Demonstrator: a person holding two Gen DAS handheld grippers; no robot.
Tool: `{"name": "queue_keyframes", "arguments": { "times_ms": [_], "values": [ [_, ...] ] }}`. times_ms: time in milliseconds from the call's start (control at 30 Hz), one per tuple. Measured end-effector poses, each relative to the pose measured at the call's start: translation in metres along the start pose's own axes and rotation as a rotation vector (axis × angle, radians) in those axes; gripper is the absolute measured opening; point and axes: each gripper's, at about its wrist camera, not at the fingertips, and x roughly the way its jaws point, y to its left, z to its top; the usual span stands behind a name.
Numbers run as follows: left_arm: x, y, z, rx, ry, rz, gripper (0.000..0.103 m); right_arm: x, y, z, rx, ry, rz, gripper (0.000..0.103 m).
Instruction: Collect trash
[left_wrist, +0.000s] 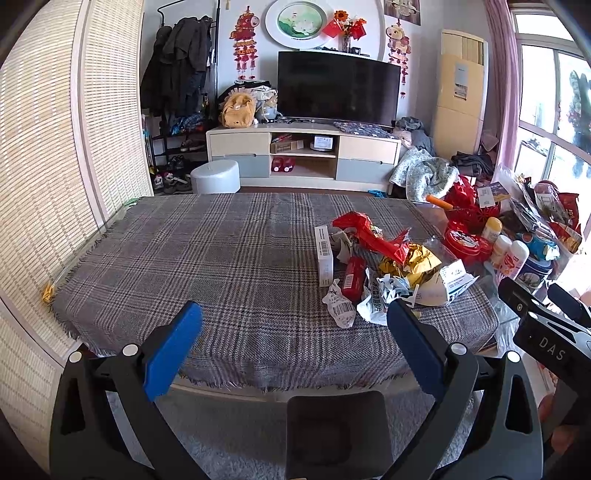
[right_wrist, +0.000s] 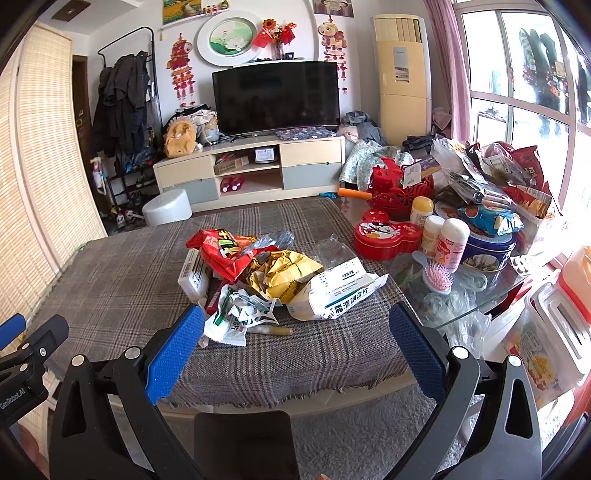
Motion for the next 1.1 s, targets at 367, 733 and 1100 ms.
{"name": "queue_keyframes", "arguments": {
  "times_ms": [367, 733, 1100],
  "values": [
    [-0.0003, 0.0014, 0.0010, -0.002, -0.003, 0.002, 0.095, -0.0004, -0.0005, 0.0010, 0.003, 0.000, 0.002, 0.100],
    [-0.0006, 0.0006, -0.0001, 0.000, -0.006, 0.004, 0.095, -0.0011, -0.0005, 0.0019, 0.005, 0.002, 0.003, 0.100],
    [-0.0005, 0.0002, -0.0003, 0.001, -0.006, 0.005, 0.095, 0.0002, 0.0021, -0.0007, 0.006, 0.006, 0.007, 0.100]
  ]
}}
